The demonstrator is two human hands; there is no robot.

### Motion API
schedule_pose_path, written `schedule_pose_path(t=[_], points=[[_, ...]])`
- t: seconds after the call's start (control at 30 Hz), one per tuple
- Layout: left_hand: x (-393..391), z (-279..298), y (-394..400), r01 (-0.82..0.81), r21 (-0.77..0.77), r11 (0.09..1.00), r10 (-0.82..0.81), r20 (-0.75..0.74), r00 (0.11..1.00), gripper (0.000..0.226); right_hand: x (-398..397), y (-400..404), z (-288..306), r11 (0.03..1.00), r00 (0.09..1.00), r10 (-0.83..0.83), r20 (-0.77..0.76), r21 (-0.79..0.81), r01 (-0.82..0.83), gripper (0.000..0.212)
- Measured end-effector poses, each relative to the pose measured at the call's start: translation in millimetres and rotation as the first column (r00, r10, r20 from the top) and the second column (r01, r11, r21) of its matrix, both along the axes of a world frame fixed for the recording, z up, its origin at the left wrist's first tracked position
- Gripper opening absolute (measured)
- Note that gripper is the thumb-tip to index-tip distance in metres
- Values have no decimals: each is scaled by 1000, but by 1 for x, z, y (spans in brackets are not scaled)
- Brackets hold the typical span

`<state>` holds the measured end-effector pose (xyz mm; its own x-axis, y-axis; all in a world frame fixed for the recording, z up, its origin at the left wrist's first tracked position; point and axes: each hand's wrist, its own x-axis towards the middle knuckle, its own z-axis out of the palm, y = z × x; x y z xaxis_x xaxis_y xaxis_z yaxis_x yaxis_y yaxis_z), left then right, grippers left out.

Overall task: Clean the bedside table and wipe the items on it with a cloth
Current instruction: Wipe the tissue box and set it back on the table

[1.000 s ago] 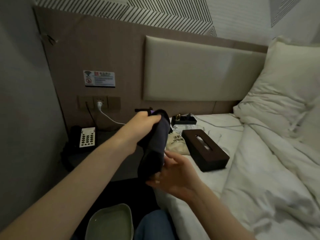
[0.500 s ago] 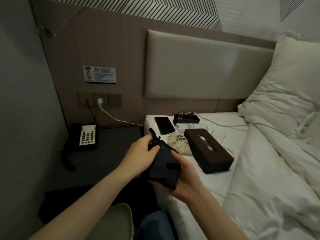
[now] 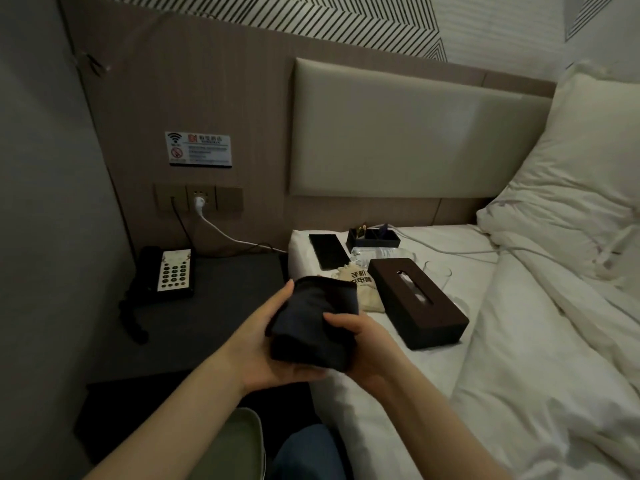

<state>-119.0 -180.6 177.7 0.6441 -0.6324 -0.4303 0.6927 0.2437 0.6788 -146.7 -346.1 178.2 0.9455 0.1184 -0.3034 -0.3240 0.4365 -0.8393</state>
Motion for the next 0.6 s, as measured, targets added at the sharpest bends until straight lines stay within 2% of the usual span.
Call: schedule_pose_path(t=[0.07,0.17,0.37,0.43,0.5,0.6], points=[[-1,1,-7,-23,-56,998,23,5,1000,52,4,-5,2,986,996,-15,86,-163,29,34],[-3,3,-21,-87,-22,996,87,-20,996,40,8,-14,-3,924,987,-18,159,-374,77,28],[-3,-6,-44,-341,109,934,354,-146,924,37,37,-57,-10,782,993,37,111,-622,41,43],[2,-6,-51,-400,108,910,414,-185,891,30,60,-86,-7,668,991,-16,135,-736,111,48],[9,-2,-65,-420,106,901,433,-205,877,27,78,-111,-8,513,989,-33,142,-847,139,50],[14,7,-97,-398,84,914,406,-208,890,29,94,-143,-22,151,995,-41,92,-984,97,53]])
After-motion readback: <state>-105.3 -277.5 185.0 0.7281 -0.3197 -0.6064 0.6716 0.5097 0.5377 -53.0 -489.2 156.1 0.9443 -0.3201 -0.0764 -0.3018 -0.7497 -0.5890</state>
